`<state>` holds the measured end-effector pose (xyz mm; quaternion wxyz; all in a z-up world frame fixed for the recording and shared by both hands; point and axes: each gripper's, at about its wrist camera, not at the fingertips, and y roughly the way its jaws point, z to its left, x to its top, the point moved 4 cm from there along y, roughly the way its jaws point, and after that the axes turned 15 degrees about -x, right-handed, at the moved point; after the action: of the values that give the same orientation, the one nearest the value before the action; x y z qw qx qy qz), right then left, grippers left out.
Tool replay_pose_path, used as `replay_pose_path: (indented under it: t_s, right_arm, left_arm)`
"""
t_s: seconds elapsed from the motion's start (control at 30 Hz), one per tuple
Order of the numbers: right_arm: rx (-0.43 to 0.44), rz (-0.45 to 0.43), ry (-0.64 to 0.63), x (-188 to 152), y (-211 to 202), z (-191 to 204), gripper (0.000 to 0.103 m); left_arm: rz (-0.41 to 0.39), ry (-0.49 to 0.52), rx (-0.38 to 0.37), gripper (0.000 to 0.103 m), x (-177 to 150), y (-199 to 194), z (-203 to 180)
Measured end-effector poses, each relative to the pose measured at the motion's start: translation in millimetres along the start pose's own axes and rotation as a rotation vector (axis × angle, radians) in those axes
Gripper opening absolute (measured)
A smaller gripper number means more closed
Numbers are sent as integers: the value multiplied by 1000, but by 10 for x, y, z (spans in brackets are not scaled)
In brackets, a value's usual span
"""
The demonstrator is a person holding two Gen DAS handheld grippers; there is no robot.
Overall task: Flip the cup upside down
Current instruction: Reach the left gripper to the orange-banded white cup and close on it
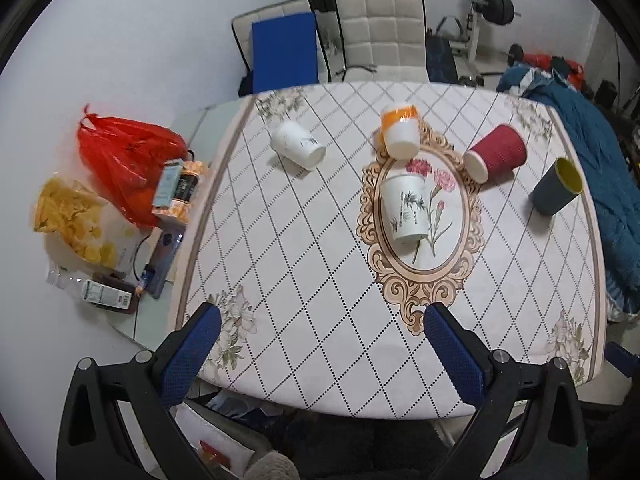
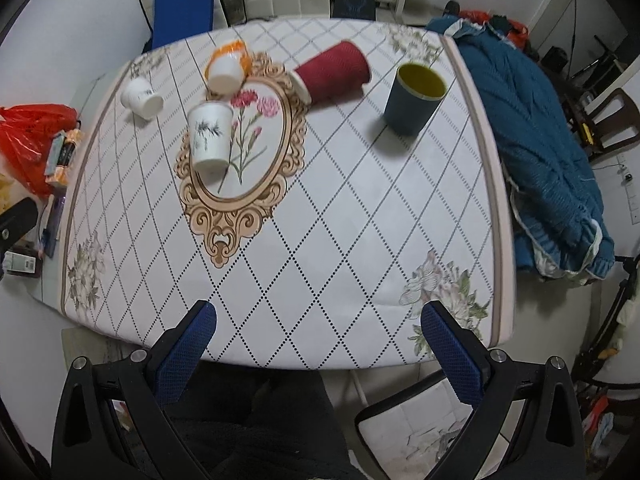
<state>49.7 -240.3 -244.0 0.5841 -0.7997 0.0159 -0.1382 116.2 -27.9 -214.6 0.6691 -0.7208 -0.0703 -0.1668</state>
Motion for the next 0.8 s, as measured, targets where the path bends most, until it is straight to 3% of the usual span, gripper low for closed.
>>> replay_pose_path:
  t_s: [0.47,0.8]
  right_arm:
    - [-51,172,43,344,714,168,103]
    - [-115,224,42,768,1053,327,103]
  left_arm:
    - [123,45,-63,103,606,772,24]
    - [167,57,-69,103,1323,1253,100]
